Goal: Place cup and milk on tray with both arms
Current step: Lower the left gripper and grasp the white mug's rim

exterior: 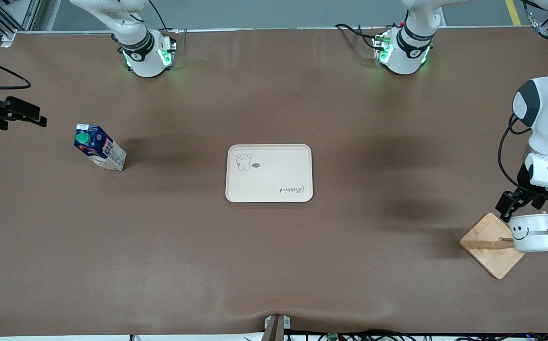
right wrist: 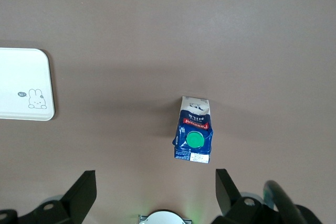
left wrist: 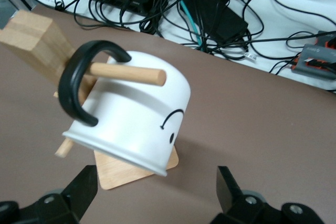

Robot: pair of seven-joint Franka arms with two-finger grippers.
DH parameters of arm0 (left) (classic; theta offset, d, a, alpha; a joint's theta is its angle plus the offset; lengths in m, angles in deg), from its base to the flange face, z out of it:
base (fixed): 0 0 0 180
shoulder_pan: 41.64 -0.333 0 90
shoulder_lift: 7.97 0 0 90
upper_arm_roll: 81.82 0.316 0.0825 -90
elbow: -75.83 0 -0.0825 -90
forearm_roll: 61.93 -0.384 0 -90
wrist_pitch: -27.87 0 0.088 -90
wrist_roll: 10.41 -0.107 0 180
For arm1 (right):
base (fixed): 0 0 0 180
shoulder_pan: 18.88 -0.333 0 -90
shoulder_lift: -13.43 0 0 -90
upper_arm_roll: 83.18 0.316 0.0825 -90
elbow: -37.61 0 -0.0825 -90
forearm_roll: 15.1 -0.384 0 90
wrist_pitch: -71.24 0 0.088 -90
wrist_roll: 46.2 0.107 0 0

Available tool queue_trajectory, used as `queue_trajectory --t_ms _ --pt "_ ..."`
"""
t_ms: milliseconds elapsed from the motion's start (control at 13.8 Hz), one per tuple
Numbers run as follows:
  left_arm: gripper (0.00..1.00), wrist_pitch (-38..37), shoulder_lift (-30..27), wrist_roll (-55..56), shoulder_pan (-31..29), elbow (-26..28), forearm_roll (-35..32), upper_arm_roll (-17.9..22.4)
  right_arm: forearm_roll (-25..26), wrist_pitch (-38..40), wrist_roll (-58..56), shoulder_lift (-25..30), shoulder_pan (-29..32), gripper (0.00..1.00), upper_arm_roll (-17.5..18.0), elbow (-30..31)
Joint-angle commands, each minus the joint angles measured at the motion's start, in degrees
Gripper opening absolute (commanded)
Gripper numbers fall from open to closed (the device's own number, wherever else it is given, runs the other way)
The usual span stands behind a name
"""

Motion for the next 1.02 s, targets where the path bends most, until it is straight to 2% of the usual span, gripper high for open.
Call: queue_trajectory --t_ms 0,654,944 --pt "1.0 3.8 1.1 0.7 -0.7 0.9 -0.5 -0.4 -0.6 0.4 0.8 -0.4 0.3 1.0 0.1 -1.0" --pt "1.0 8.5 5.5 0.1 -0.8 -0.7 -1.3 -0.2 -0.6 0.3 0.8 -0.5 0.3 1.0 0.1 -1.0" --pt "0.87 8.8 6.5 -2.8 -1.4 -2.3 -1.4 -0.2 -0.6 0.2 0.8 -0.5 0.2 1.0 0.1 -1.0"
